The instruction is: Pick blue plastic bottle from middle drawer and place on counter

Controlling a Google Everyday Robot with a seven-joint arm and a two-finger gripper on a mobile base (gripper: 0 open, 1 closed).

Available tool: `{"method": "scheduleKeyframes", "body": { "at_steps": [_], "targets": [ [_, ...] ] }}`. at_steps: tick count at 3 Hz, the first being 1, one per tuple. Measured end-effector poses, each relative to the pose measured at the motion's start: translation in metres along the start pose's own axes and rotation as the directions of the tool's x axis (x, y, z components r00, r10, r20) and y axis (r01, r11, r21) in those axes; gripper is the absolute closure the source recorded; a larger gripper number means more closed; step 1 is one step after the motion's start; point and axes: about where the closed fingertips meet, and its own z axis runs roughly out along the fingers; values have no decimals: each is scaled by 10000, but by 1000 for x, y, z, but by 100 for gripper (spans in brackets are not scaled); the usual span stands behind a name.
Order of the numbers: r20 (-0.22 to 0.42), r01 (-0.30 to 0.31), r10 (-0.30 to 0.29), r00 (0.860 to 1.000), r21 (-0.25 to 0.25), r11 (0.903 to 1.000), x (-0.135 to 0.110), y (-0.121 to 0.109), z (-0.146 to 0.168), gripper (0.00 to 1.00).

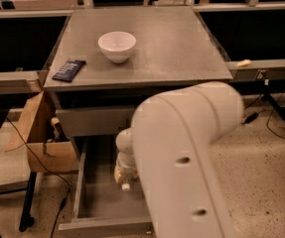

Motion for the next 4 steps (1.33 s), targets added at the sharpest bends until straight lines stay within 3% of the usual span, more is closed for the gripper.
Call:
{"method": "scheduleKeyframes", "body": {
  "at_steps": [2, 3, 4],
  "targets": [
    [-130, 814, -815, 9966, -67, 9967, 68, -20, -83, 100],
    [-98, 1412, -1413, 9899, -151, 9899, 96, -49, -129, 100],
    [40, 2029, -2031, 9791, 350, 9786, 115, -98, -205, 100]
  ]
}}
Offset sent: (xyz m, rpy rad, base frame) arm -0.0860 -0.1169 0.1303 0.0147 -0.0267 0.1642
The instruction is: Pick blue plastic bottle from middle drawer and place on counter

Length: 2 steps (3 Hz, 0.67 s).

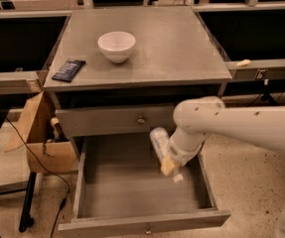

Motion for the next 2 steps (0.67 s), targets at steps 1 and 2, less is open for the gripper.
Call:
{"method": "scheduleKeyframes", "body": {
  "at_steps": [1, 2],
  "targets": [
    [135, -131, 124, 9998, 545, 9984, 11, -36, -55, 100],
    [288, -528, 494, 9984, 1300, 9901, 17, -71, -125, 100]
  ]
}}
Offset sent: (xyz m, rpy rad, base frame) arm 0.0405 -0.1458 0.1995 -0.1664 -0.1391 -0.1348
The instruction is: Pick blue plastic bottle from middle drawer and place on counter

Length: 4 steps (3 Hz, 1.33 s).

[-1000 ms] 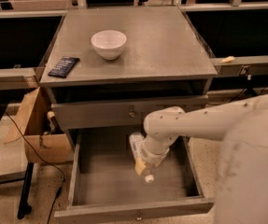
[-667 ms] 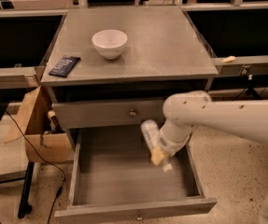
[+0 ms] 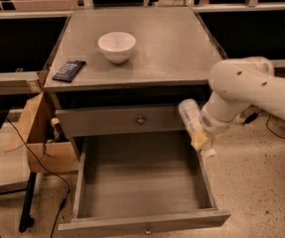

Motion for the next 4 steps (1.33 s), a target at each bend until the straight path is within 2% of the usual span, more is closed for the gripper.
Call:
{"method": "scheduleKeyframes", "body": {
  "at_steps": [1, 2, 3, 4],
  "targets": [
    [-44, -329, 333, 9994, 700, 9970, 6, -28, -64, 100],
    [-229, -534, 563, 9982, 1110, 9924, 11, -41, -116, 100],
    [-546, -571, 632, 9965, 1079, 9925, 18, -40, -125, 100],
    [-526, -569, 629, 9966, 1084, 9925, 18, -40, -125, 100]
  ]
}}
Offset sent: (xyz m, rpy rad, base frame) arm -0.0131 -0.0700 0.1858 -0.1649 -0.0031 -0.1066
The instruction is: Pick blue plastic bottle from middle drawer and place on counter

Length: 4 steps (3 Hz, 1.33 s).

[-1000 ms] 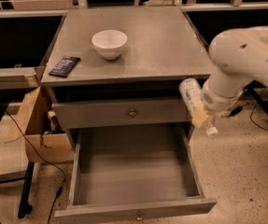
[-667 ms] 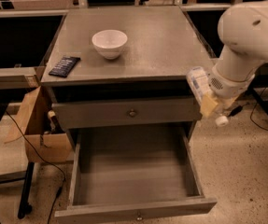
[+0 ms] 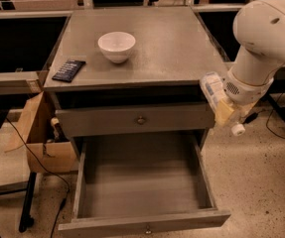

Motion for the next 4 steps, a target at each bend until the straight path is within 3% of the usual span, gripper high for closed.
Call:
{"method": "scheduleKeyframes", "body": {
  "at_steps": [1, 3, 4],
  "targets": [
    [189, -78, 88, 9998, -516, 9986, -2, 2, 12, 100],
    [1686, -295, 308, 9852, -101, 9995, -53, -27, -66, 100],
    [2064, 14, -19, 9785, 30, 10000, -94, -31, -97, 100]
  ]
}}
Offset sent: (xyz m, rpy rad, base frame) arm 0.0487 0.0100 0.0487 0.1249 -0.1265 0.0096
